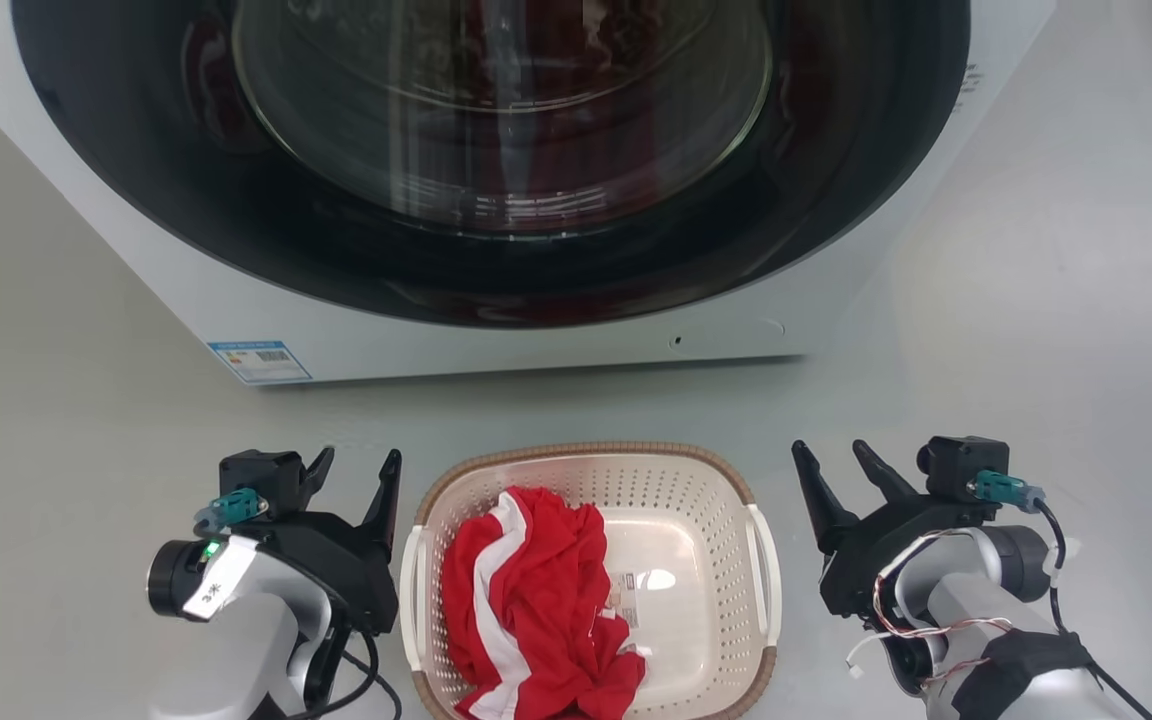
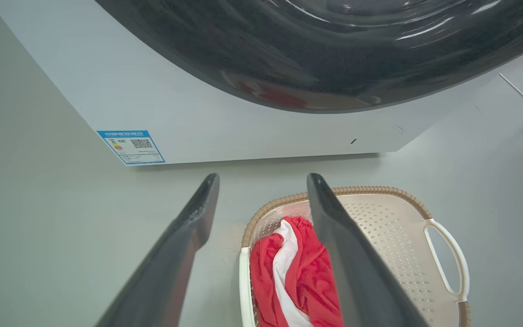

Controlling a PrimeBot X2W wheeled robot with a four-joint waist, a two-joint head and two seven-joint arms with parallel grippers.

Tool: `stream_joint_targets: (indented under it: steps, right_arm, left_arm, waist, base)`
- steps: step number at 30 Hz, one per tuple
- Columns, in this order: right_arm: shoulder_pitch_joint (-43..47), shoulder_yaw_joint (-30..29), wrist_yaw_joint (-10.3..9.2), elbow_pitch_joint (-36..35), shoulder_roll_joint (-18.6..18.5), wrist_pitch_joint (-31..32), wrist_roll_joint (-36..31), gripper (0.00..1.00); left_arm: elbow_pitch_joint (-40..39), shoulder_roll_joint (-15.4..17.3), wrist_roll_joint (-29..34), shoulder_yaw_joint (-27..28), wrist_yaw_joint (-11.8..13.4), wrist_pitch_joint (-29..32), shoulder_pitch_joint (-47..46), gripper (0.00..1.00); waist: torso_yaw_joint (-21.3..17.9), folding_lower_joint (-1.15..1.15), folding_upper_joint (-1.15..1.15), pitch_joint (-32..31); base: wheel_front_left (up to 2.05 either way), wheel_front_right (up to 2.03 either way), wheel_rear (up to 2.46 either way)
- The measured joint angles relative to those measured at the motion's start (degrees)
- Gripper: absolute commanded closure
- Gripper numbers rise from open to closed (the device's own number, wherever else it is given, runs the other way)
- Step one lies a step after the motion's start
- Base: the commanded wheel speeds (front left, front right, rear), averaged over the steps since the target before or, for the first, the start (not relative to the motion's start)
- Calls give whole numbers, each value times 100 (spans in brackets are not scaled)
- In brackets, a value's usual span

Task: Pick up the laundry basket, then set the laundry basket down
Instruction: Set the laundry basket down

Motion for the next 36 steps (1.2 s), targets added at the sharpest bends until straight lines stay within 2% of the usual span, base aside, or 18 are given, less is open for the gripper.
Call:
stream_joint_targets:
  steps: [7,19,23,36]
  right_arm:
    - [272,-163,-171,-606,-159,-1,-186,0]
    - [881,-595,-800,-2063,-543,-2,-751,0]
    - [1133,-679,-976,-2619,-617,-2,-988,0]
    - [2171,-1010,-1224,-4235,-798,-4,-1530,0]
  left_arm:
    - [-747,172,125,227,300,0,409,0]
    - [-2560,477,797,493,958,0,1226,0]
    - [-3245,588,1038,554,1056,0,1546,0]
    - [-4994,762,1514,990,1233,-2,2646,0]
  waist:
    - [9,0,0,-335]
    - [2,0,0,-789]
    - [1,0,0,-918]
    - [20,1,0,-1280]
  base:
    - [0,0,0]
    - [0,0,0]
    - [0,0,0]
    - [0,0,0]
